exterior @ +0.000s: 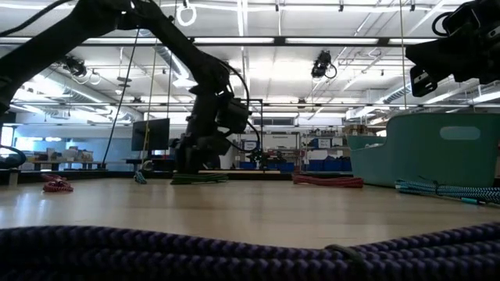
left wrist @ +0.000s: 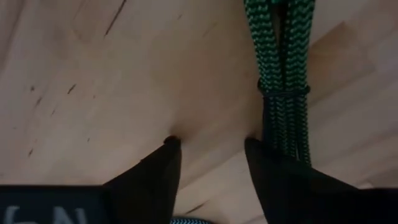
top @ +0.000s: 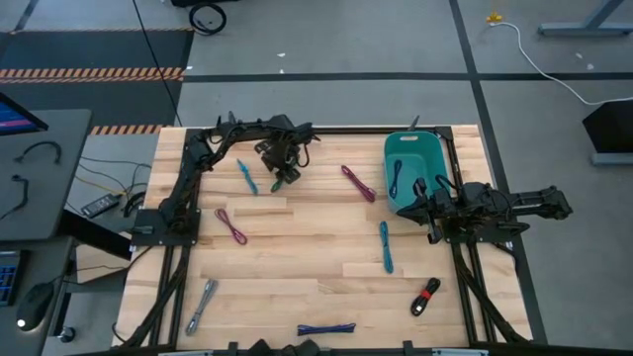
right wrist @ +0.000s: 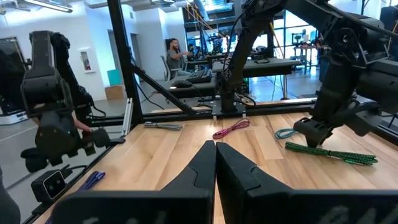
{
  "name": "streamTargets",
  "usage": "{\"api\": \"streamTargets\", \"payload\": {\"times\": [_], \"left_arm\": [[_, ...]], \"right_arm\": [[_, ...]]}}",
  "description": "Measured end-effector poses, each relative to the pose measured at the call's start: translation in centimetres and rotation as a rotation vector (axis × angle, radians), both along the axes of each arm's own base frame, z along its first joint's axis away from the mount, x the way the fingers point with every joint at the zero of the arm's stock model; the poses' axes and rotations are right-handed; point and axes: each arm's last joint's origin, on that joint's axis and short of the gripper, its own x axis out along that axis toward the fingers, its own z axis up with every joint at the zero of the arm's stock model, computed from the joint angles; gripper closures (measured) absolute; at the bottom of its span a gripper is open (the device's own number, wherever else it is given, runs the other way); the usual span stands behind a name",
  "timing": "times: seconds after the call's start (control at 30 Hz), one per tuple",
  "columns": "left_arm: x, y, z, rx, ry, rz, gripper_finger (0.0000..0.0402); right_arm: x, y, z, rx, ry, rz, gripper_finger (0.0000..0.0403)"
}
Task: Pick and place USB-C Cables
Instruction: Put the green charger cable into the green bin
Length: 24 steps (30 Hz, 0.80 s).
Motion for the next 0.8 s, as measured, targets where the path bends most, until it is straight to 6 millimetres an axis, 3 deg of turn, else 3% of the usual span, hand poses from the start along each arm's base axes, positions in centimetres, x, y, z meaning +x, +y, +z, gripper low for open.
{"api": "streamTargets", "payload": {"times": [0.2, 0.4, 0.8], "left_arm": [[0.9, -0.2, 1.3, 0.051, -0.014, -0.008, 0.0179], [1.4, -0.6, 5.3, 0.079, -0.174, 0.03, 0.0191], [5.8, -3.1, 5.3, 0.205, -0.414, 0.156, 0.0225]], "right_arm": [[0.0, 0.0, 0.0, 0.0, 0.0, 0.0, 0.0386], [0.0, 0.0, 0.0, 0.0, 0.0, 0.0, 0.0386], [0.0, 0.0, 0.0, 0.0, 0.0, 0.001, 0.0386]]}}
